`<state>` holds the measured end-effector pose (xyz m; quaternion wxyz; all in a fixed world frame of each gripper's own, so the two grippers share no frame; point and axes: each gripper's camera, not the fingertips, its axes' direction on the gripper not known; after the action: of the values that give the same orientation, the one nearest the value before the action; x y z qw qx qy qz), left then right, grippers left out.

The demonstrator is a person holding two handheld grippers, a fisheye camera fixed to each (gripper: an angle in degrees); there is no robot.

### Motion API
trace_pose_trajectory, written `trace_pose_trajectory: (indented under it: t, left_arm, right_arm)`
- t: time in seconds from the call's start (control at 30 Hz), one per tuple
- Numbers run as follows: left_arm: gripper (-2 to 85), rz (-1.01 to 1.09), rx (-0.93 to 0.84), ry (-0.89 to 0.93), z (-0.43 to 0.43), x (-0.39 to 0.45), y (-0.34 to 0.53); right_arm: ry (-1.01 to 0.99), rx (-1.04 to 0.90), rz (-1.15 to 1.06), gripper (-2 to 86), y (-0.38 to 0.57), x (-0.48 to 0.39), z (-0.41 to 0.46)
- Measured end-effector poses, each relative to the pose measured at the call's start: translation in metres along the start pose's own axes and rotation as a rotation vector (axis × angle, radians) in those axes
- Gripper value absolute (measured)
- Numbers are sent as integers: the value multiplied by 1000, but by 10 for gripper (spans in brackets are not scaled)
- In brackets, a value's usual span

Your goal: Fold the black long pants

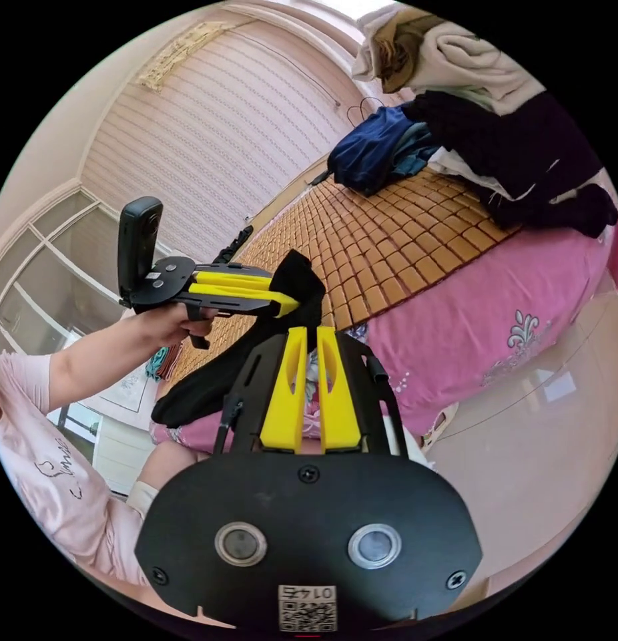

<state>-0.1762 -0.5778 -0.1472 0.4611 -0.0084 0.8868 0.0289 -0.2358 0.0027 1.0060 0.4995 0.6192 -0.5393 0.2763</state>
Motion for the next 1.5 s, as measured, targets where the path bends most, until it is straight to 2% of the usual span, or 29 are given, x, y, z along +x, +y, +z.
trace_pose_trajectory:
  t: [0.1,0.2,0.3,0.4,0.47,0.53,0.57,0.63,0.73,1.03,1.2,1.3,1.5]
  left_arm:
    - [18,16,80,23,-34,4,0]
    - [21,21,208,7,-87,5,26]
    - [28,-78,394,14,-157,-9,102]
    - [44,-225,500,-44,-216,-18,228]
    - [56,-367,456,-130,-233,-21,315]
    - [55,-593,308,-305,-229,-21,432]
    - [55,-656,261,-339,-224,-21,460]
    - [53,-871,121,-335,-202,-14,555]
    - [51,-1016,139,-261,-181,7,626]
    - [49,-1024,220,-127,-116,-11,654]
    - [50,-993,198,-105,-97,-34,657]
    - [59,-989,178,-104,-91,-42,662]
    - [73,-1034,297,-53,-111,-44,688]
  right_arm:
    - [25,74,-65,17,2,-21,-33]
    - [-47,167,-145,20,0,-58,-61]
    - [-174,193,-319,24,-5,-128,-65]
    - [-316,76,-531,32,-3,-222,-24]
    - [-369,-45,-634,41,11,-279,22]
    - [-425,-243,-705,61,47,-337,102]
    - [-423,-316,-719,64,57,-347,122]
    - [-331,-513,-740,72,98,-369,184]
    - [-223,-607,-748,75,135,-380,217]
    - [-29,-586,-882,87,179,-448,286]
    - [28,-640,-802,57,194,-454,338]
    - [-13,-613,-797,14,192,-461,342]
    - [-192,-416,-744,7,189,-473,321]
